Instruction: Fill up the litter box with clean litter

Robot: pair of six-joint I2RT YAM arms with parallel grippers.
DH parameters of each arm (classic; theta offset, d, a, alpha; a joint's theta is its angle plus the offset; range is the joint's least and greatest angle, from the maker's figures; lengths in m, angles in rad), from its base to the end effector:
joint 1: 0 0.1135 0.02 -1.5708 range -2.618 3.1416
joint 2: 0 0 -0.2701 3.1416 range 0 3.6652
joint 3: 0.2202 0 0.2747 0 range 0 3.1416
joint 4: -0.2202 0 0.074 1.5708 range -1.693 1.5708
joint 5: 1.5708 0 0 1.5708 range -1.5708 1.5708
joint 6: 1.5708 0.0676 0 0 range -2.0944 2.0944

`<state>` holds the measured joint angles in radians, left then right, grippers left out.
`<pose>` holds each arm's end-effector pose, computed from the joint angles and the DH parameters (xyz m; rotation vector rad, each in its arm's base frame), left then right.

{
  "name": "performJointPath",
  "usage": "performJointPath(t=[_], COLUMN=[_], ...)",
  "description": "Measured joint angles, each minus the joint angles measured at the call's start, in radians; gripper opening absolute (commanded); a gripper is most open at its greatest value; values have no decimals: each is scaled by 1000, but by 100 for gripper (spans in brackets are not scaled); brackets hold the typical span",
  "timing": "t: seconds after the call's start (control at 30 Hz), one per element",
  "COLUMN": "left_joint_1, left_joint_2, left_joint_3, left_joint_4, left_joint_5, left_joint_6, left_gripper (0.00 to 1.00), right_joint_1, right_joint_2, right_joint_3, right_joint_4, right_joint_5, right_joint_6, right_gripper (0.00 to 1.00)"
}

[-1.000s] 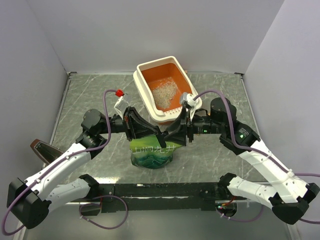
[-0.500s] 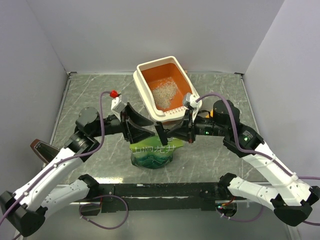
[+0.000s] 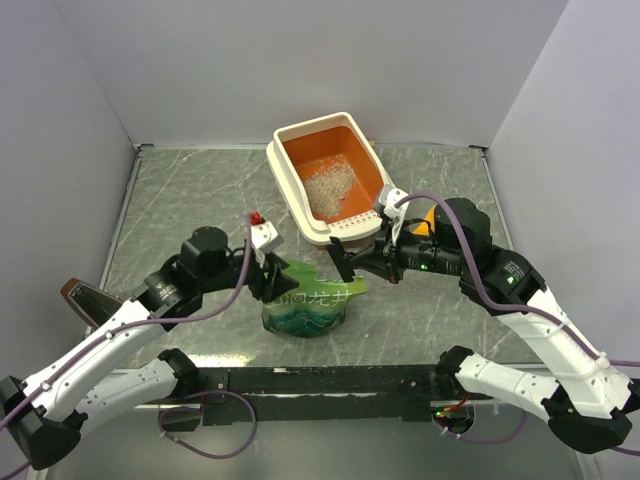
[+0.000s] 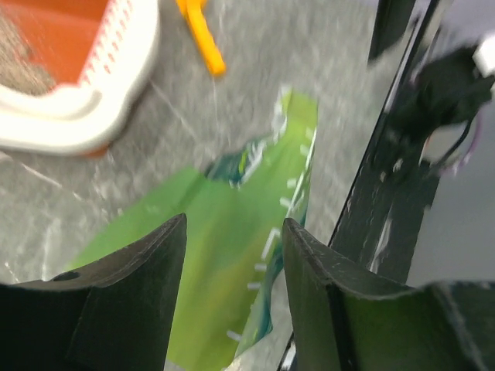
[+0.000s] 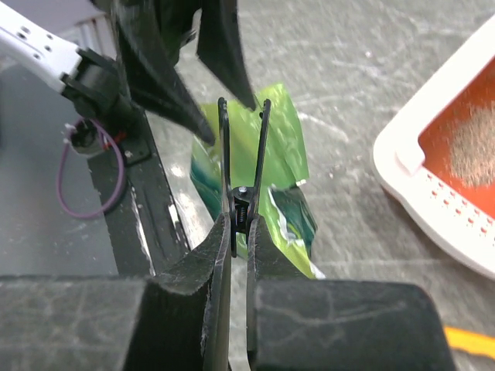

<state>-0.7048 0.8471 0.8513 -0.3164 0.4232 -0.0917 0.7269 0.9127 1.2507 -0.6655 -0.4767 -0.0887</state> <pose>0.1633 -0.1754 0.3354 0.8754 1.7595 -0.9326 0.1399 0.1659 0.4296 -1.0736 1.6382 0.8789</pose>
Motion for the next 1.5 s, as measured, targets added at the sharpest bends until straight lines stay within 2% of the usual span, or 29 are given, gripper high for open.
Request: performJointPath(t=[0.33,0.57,0.63,0.8,0.9,1.5], left_joint_1=[-128,-159,-166,-187,-200,-227], left_joint_2=[7,57,63,64,64,42], left_joint_3=[-75,-87,-97,-111,-115,-134], left_joint_4=[-50,-47,-50,-44,-45,-35], left_joint_5=[-115,-162,-178,-203,-217,-260], left_joint_6=[116,130,133,137,143,147], left_gripper=[57,54,47,11,1,1], right_joint_1=[0,0,0,0,0,44], right_joint_2=[-7,22,38,71,87,275], right_joint_3=[-37,-48,-48,-48,-48,-46], right_joint_4=[-25,-26,-26,-27,-27,-40], right_joint_5=[11,-11,-19,-46,-62,-109], right_joint_6=[-6,-6,-7,-18,-31,-186], right_gripper=[0,0,0,0,0,0])
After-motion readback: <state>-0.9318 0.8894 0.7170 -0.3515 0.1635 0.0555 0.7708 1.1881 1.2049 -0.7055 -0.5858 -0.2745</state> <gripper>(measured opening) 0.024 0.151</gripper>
